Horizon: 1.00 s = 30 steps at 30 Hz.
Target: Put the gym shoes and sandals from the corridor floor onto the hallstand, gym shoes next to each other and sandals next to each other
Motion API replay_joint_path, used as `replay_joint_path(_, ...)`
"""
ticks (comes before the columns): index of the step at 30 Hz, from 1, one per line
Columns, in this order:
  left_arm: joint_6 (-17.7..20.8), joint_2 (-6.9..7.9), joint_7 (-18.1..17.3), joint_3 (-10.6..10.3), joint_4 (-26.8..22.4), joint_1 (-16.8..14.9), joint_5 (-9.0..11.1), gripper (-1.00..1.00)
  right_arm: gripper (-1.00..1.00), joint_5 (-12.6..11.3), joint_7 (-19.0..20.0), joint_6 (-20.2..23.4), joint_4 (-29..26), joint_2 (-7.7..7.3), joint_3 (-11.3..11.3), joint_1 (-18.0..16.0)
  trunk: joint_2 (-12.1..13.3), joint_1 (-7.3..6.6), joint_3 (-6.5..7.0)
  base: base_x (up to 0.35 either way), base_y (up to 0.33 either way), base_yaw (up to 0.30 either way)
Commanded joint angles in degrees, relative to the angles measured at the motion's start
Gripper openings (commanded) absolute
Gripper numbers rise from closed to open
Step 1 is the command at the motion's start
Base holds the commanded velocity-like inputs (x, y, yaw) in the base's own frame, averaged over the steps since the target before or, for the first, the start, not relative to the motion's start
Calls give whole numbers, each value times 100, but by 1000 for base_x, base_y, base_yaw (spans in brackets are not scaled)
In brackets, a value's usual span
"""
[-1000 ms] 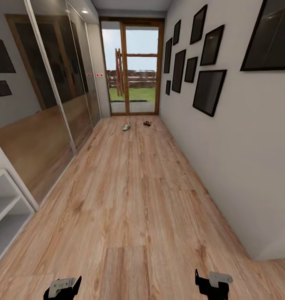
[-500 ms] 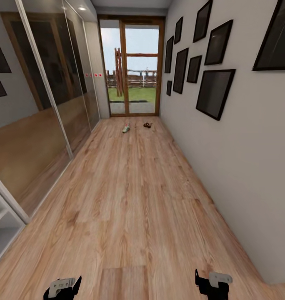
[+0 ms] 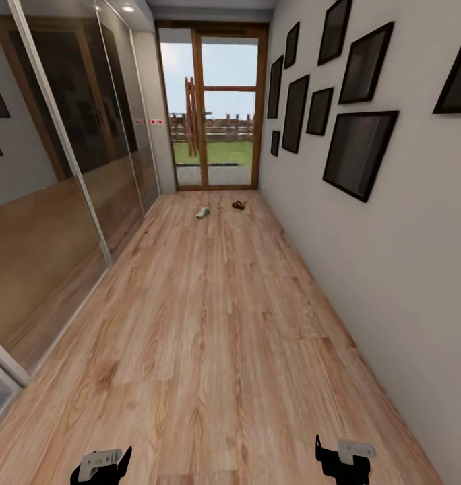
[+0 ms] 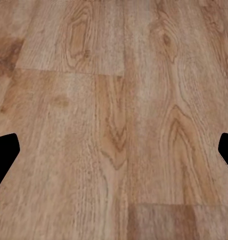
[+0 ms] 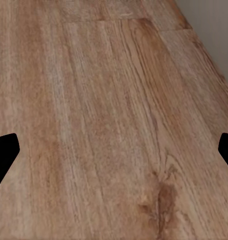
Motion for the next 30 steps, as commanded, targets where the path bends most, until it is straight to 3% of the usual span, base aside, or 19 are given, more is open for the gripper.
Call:
replay_joint_path(1,-23,-4,-33,49,4,-6,-53,100,100,54,-18,-15,6,2,-34,-4,-2,3,-5,339,0,0)
replay_joint_path(20,-24,-4,-33,49,4,-6,-53,100,100,50,-16,-15,6,8,-34,-4,-2,3,-5,339,0,2)
replay_joint_path(30,-24,-4,-33,49,2,-6,-53,100,100,48,-16,-15,6,10,-34,-4,-2,3,-5,339,0,152)
